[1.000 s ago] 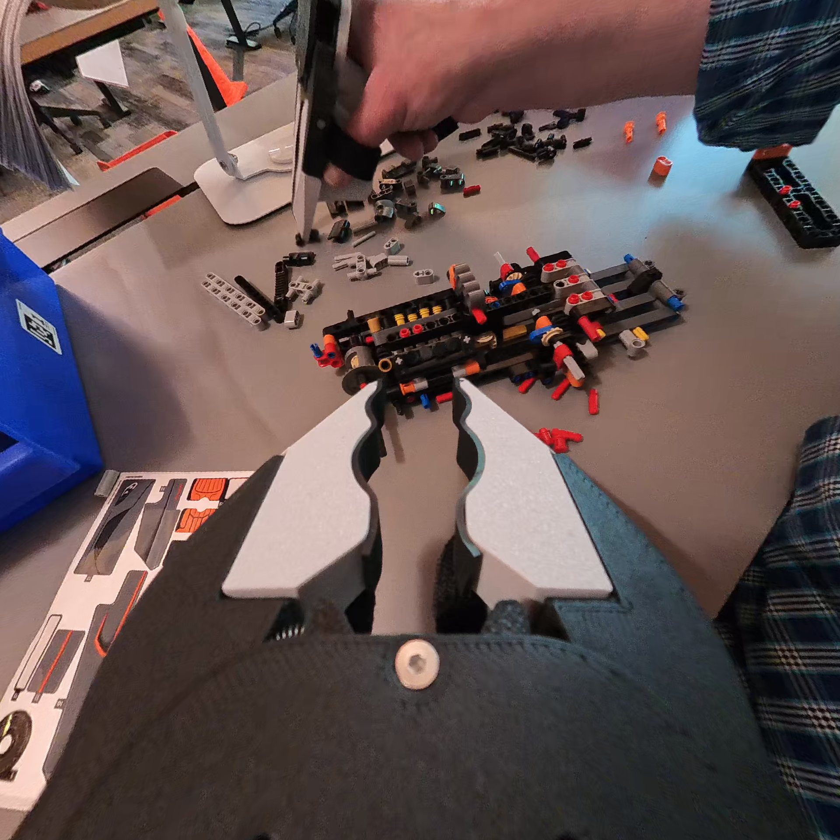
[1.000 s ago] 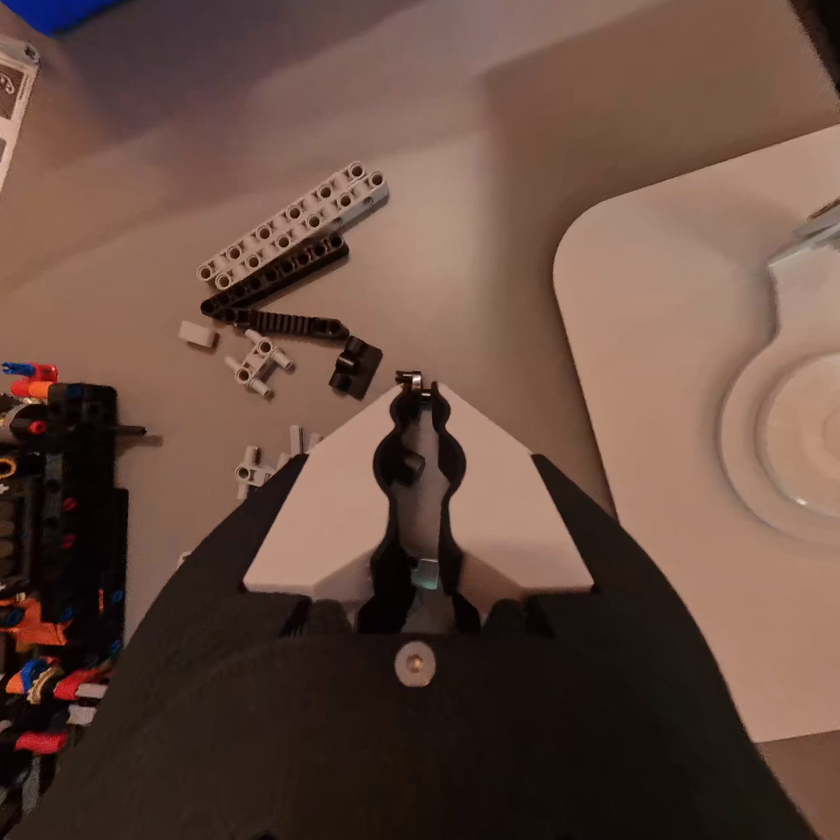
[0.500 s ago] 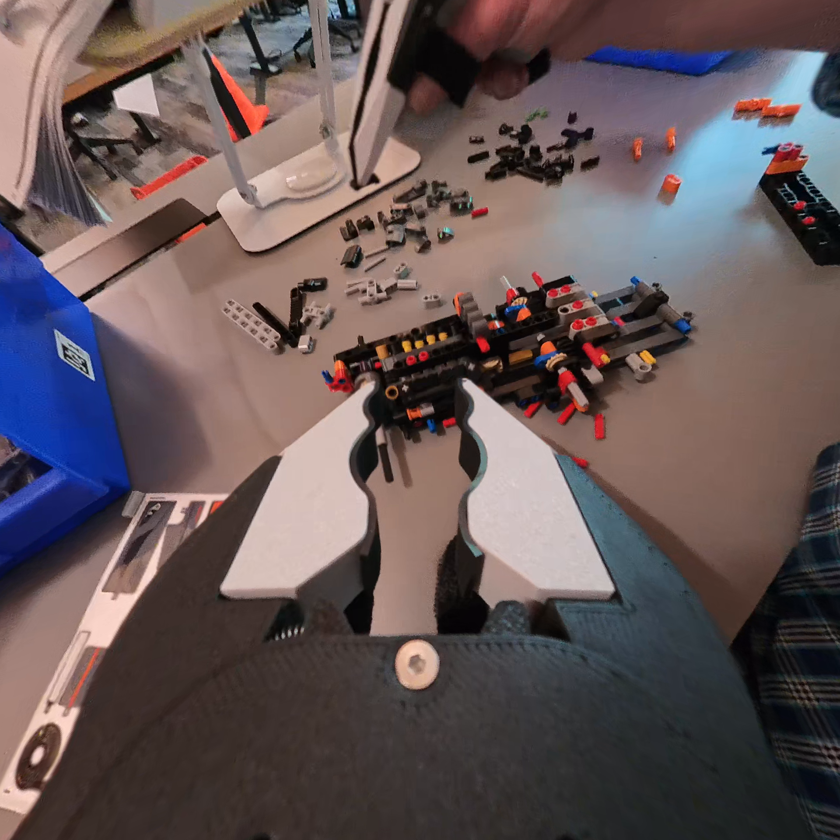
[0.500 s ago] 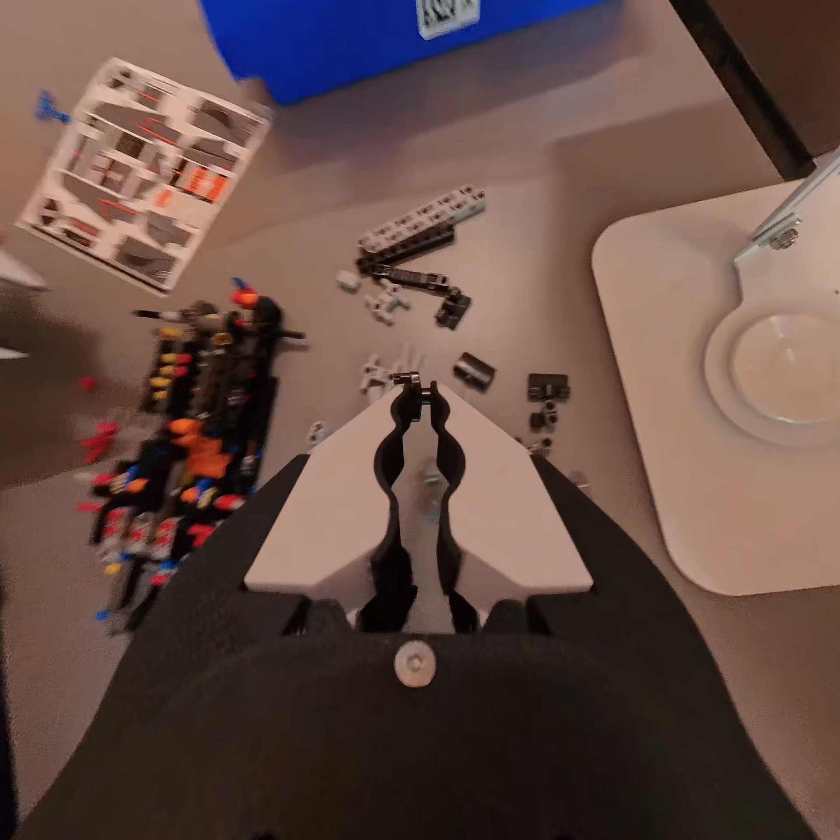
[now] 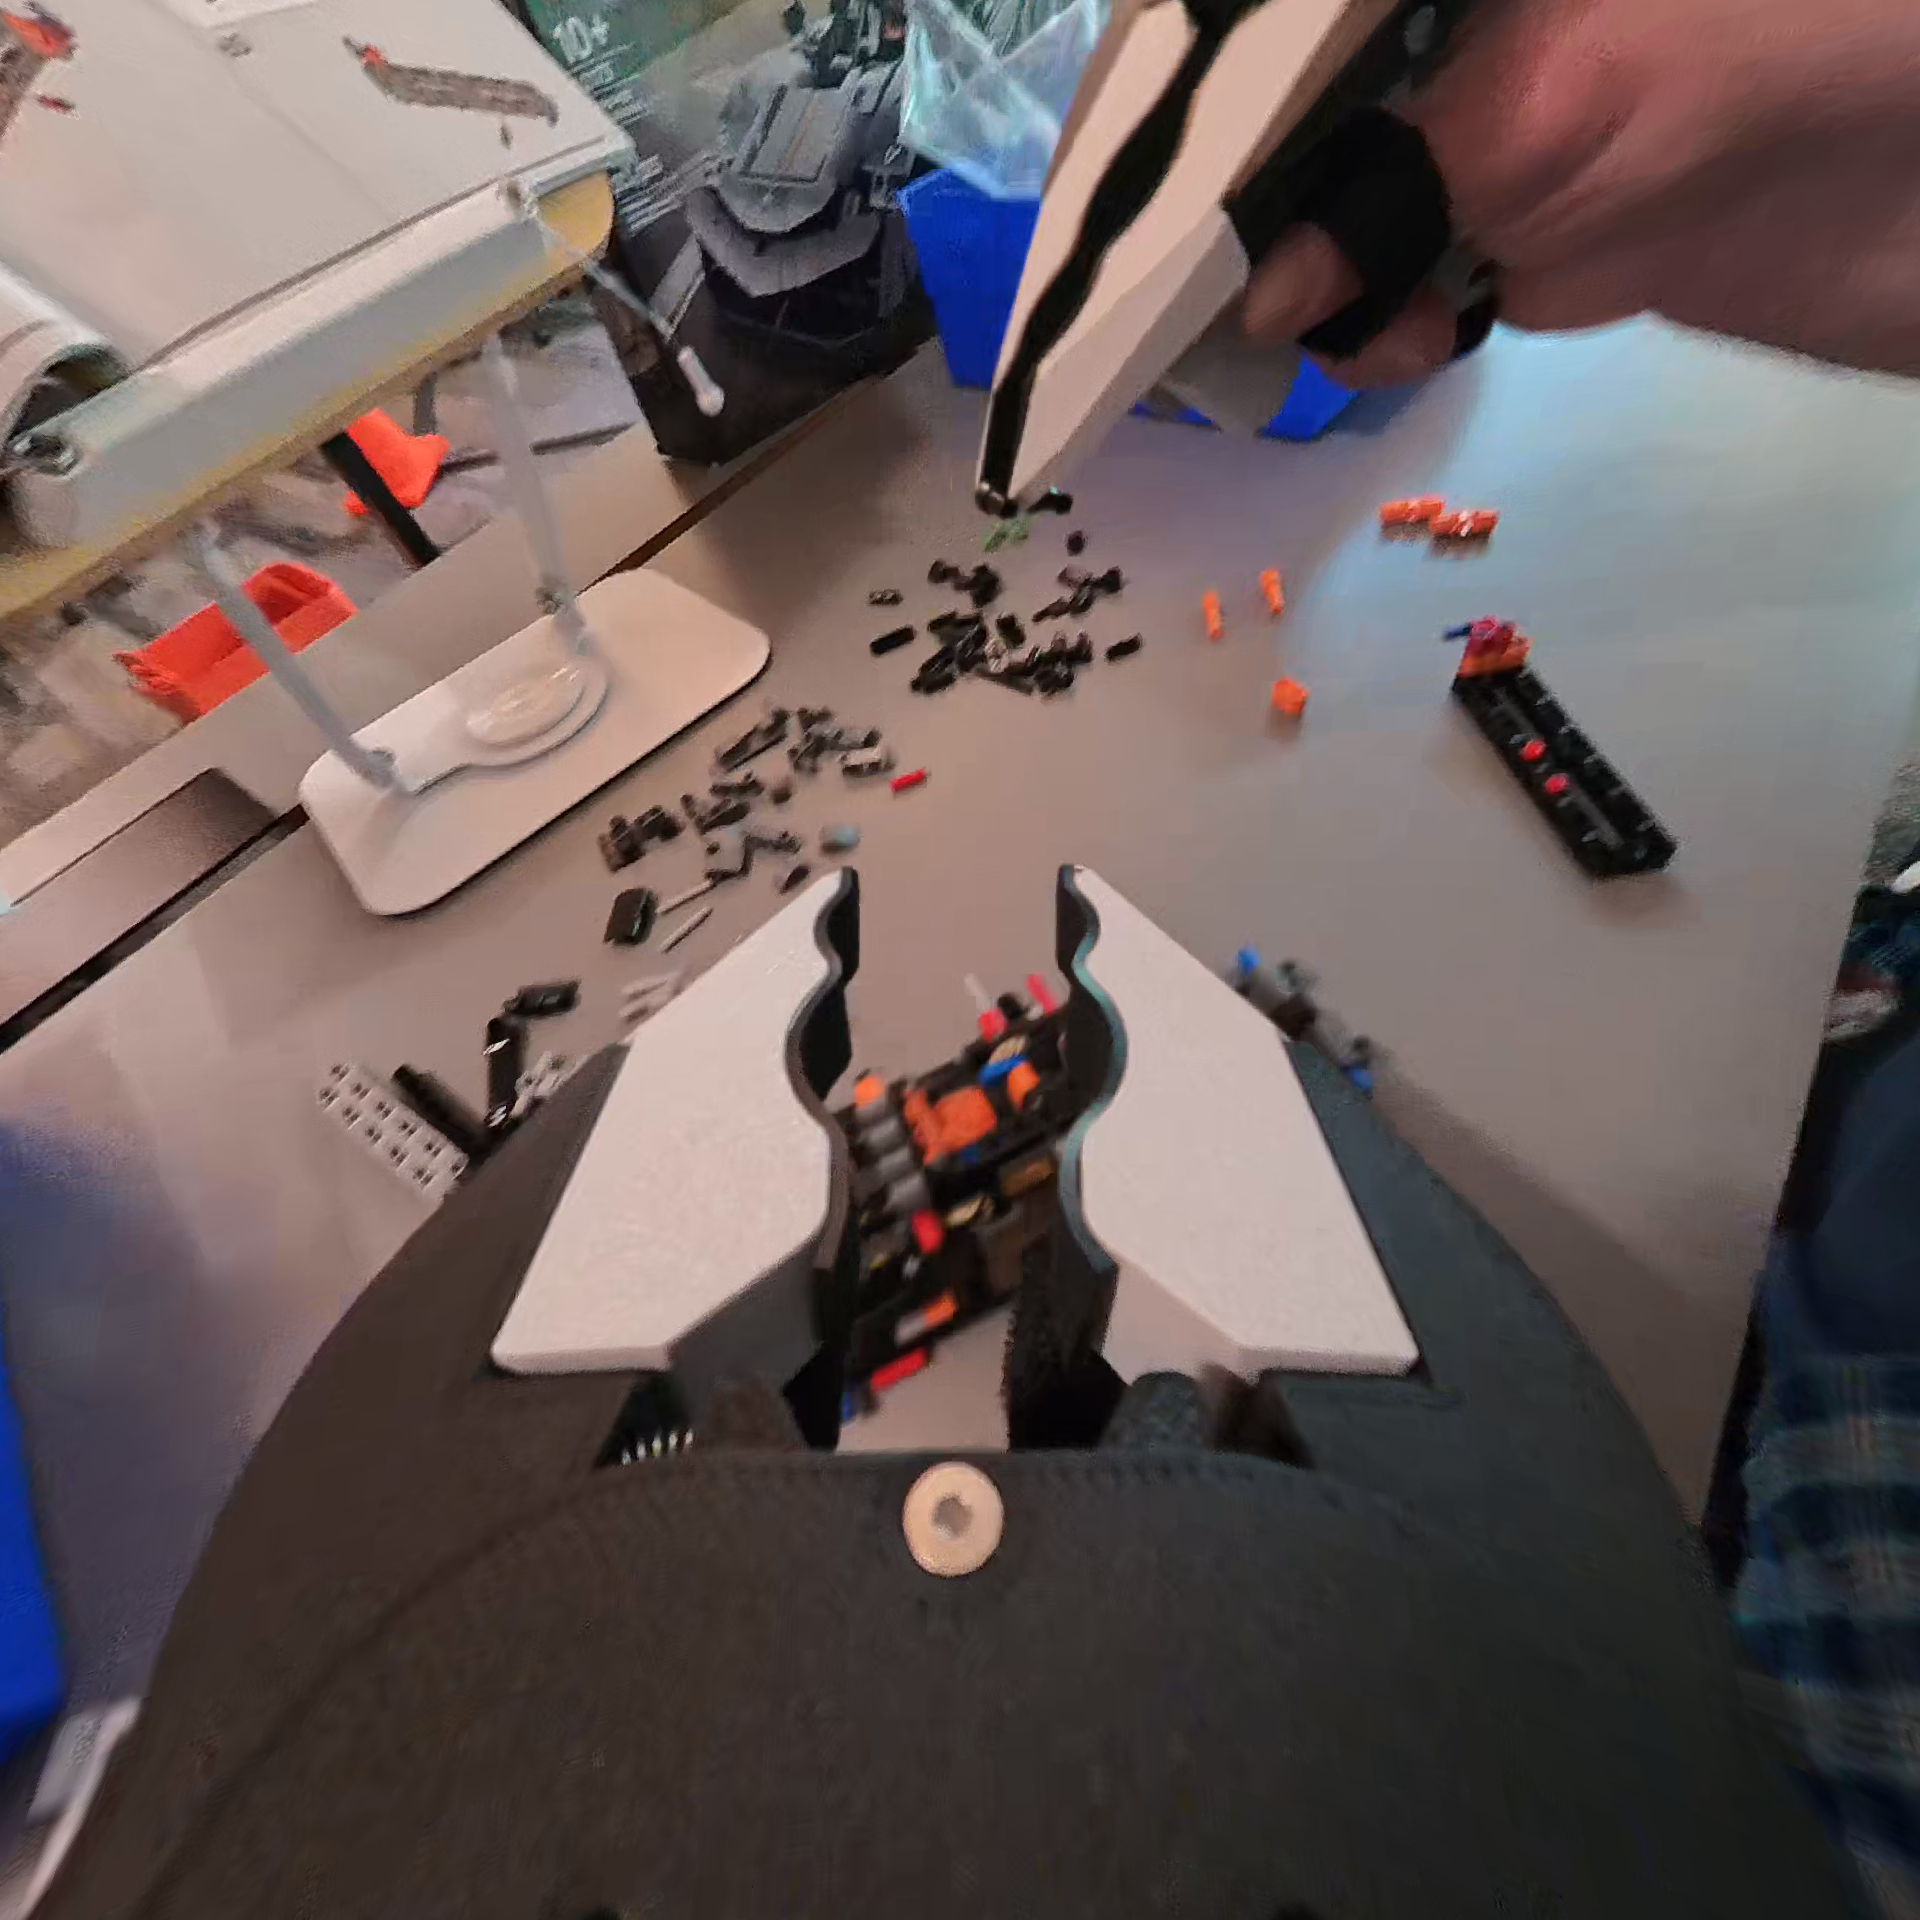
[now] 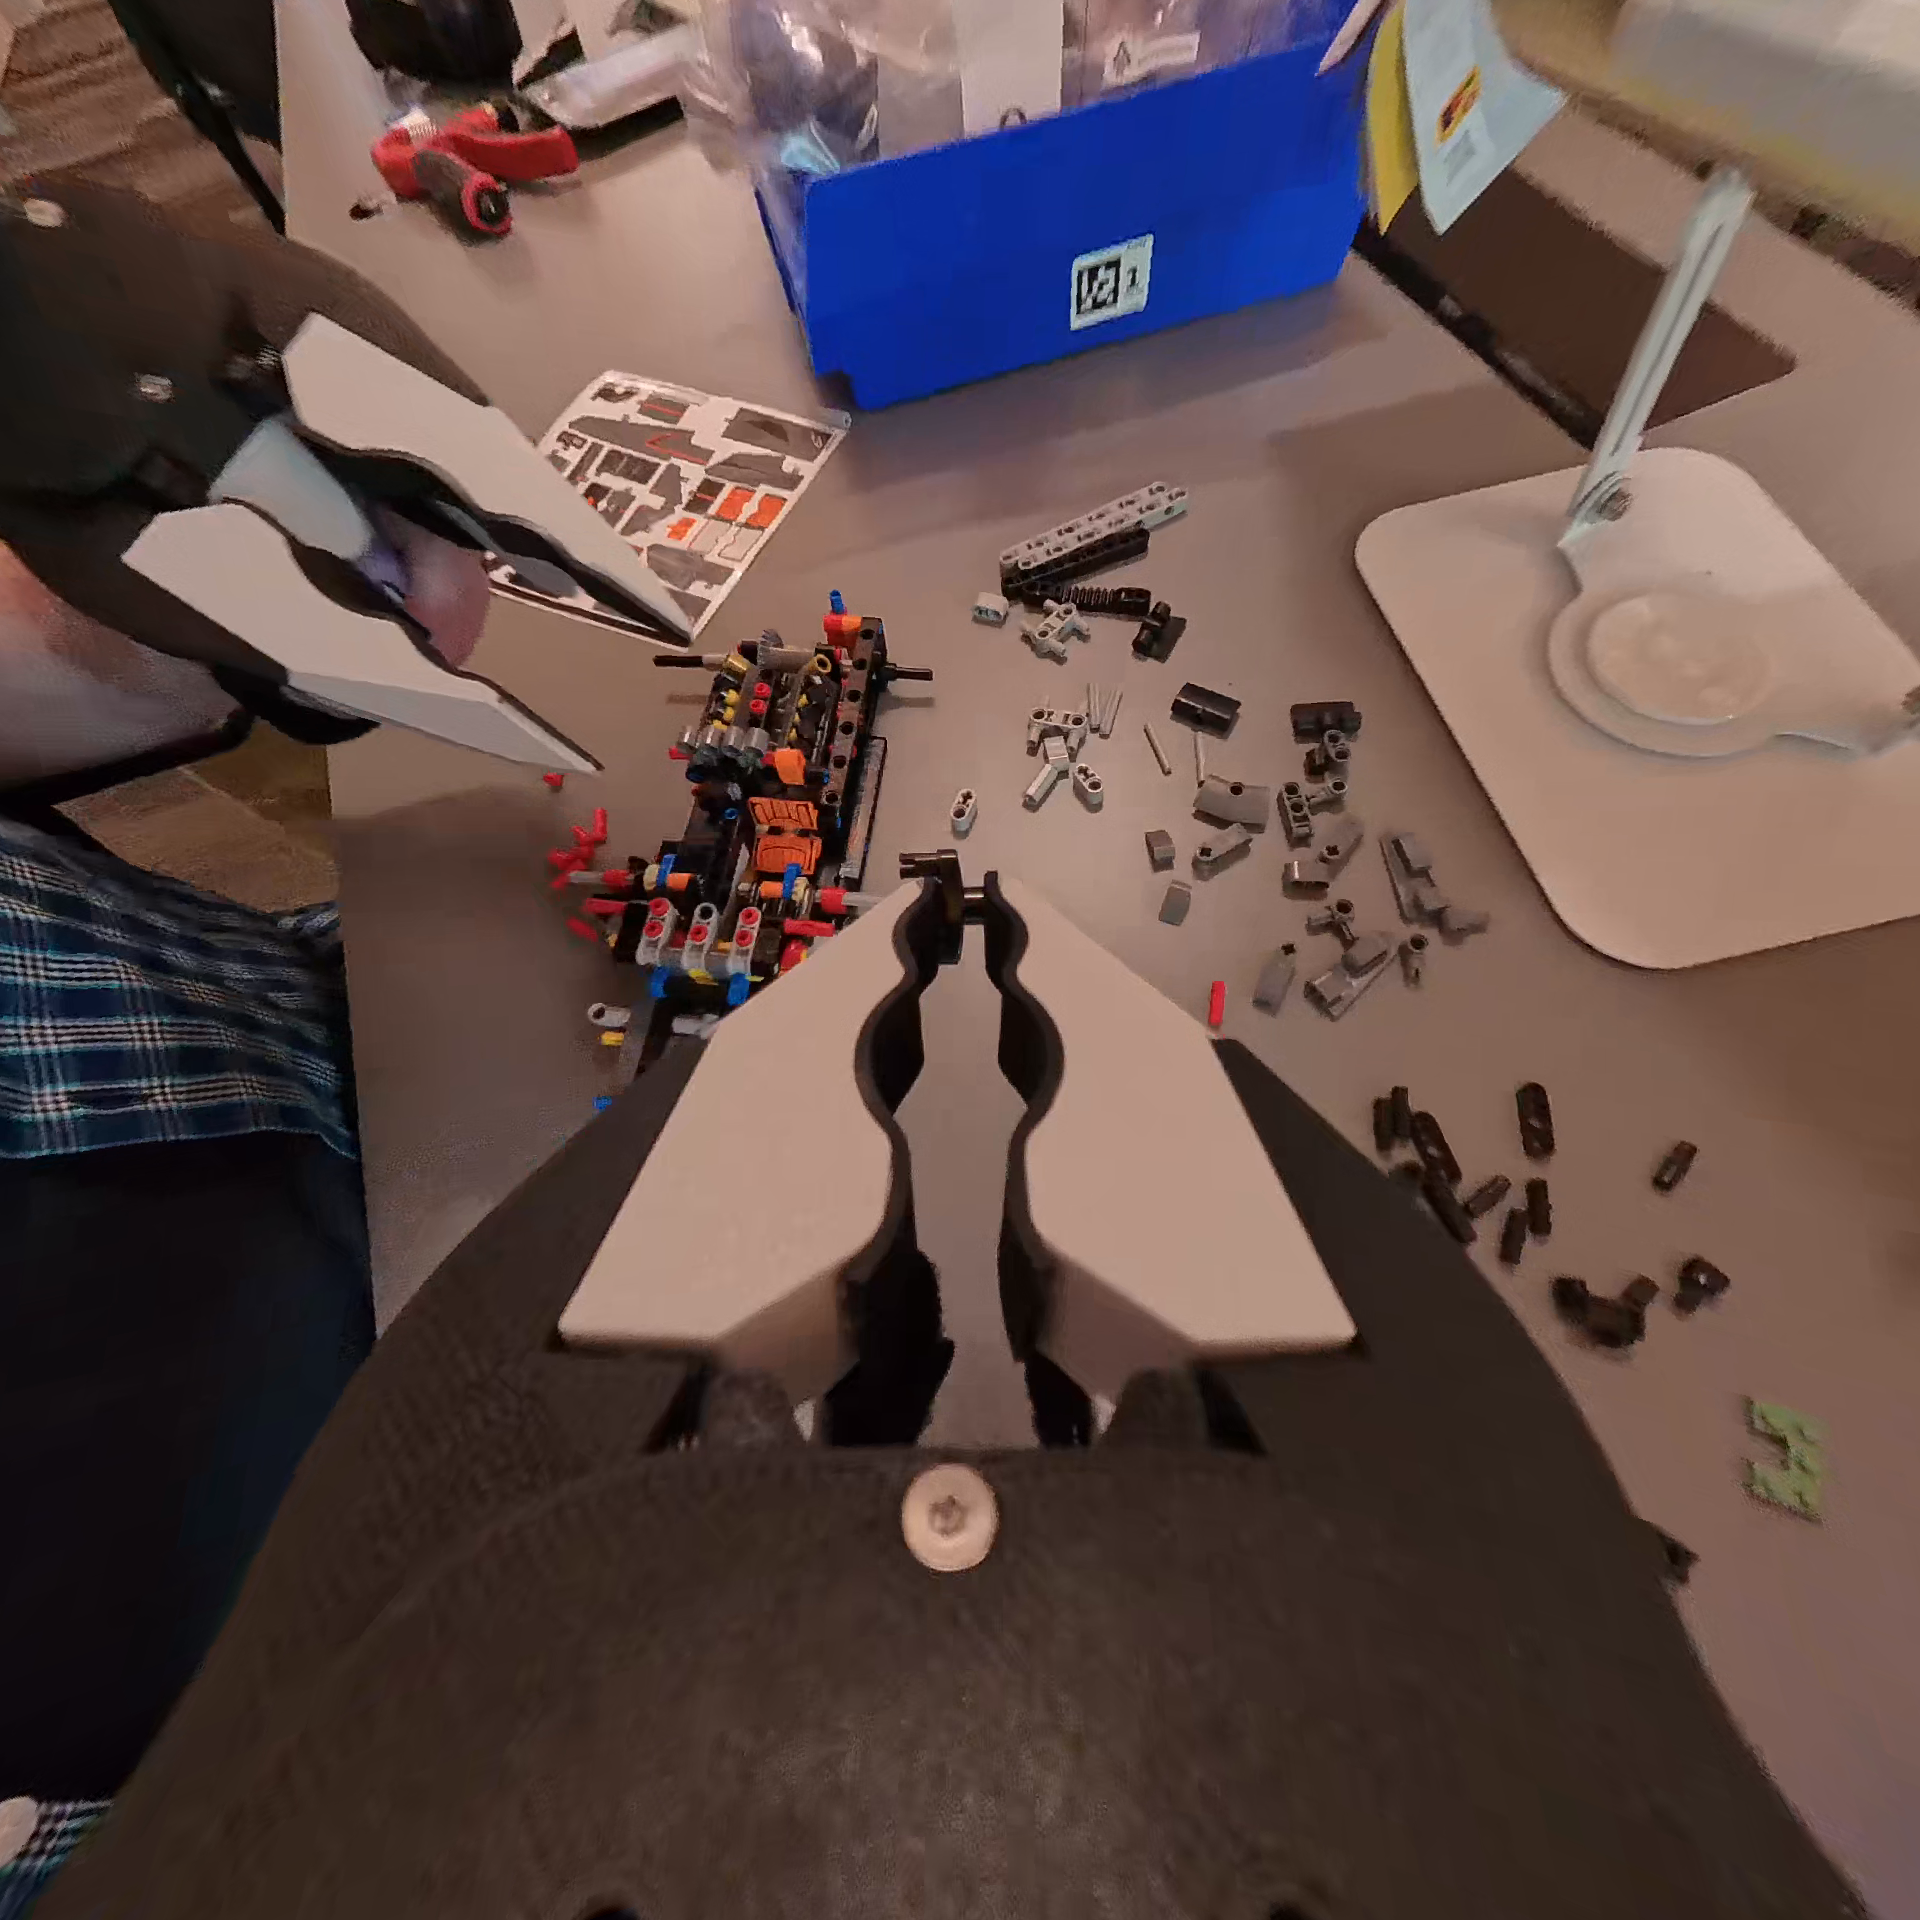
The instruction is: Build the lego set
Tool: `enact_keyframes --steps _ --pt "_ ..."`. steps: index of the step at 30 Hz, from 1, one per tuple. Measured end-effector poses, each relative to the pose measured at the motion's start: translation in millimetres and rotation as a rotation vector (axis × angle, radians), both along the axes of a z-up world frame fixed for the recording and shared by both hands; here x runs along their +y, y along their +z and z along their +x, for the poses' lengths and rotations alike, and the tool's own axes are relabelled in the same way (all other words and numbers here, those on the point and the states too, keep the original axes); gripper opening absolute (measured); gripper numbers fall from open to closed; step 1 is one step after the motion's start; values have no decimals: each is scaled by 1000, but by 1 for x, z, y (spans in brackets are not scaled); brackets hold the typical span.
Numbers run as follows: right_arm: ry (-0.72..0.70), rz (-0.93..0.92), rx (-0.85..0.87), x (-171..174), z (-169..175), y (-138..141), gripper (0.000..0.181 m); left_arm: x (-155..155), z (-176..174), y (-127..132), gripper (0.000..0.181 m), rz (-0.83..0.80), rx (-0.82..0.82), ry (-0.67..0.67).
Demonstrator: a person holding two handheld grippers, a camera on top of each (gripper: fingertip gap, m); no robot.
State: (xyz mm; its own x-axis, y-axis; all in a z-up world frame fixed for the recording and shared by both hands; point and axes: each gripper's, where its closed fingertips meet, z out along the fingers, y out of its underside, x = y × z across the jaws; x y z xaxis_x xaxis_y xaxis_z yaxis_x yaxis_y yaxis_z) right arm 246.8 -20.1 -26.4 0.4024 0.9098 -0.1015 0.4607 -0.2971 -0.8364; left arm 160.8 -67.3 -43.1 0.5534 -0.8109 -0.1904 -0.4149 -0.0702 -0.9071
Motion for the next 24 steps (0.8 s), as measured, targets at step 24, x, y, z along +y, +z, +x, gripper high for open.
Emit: enact_keyframes --steps 24 --pt "-324 -90 -249 -107 177 -92 5 -84 102 -52 46 -242 137 -277"
